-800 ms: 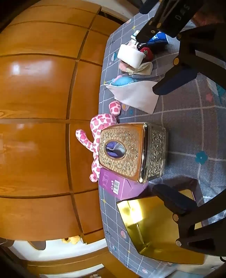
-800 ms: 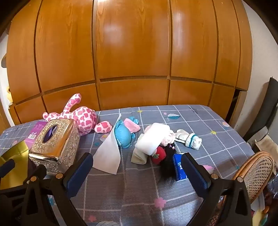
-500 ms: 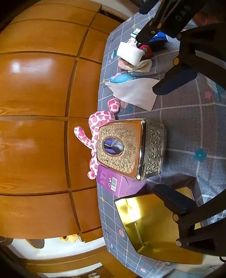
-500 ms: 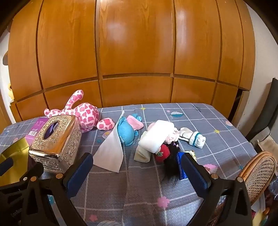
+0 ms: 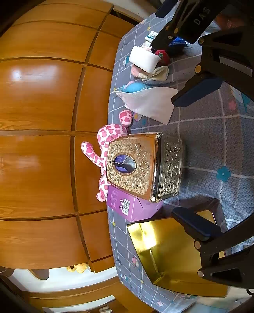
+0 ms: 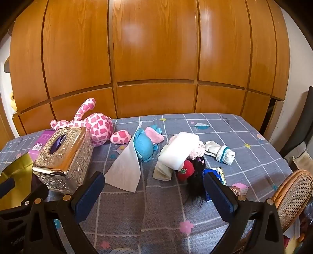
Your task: Organize soft objects
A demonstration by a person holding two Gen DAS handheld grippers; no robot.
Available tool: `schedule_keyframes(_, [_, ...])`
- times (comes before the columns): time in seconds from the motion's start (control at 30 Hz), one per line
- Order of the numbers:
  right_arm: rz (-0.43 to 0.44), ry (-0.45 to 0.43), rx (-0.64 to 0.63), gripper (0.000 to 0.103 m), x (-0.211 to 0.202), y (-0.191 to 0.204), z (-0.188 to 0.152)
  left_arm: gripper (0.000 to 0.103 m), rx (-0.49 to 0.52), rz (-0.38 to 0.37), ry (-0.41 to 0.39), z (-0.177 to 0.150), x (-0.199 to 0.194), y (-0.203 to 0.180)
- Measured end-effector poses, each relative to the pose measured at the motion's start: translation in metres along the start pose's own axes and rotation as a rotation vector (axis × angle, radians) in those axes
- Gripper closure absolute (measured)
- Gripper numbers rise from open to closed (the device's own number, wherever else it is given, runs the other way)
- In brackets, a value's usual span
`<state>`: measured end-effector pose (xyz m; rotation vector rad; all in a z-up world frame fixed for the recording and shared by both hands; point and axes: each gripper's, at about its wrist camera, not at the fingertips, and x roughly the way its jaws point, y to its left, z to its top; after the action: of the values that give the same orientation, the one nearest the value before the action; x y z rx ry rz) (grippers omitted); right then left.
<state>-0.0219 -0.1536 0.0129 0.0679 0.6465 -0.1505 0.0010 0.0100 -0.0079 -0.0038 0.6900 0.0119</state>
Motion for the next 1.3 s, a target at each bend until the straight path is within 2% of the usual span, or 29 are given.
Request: schedule_keyframes(1.3, [0.002,0.004,0.020,0.000,0.0047,-0.0088,0.0014,0.000,0.030,-0.012,0.000,-0.0026,-0.0041,-0.0077])
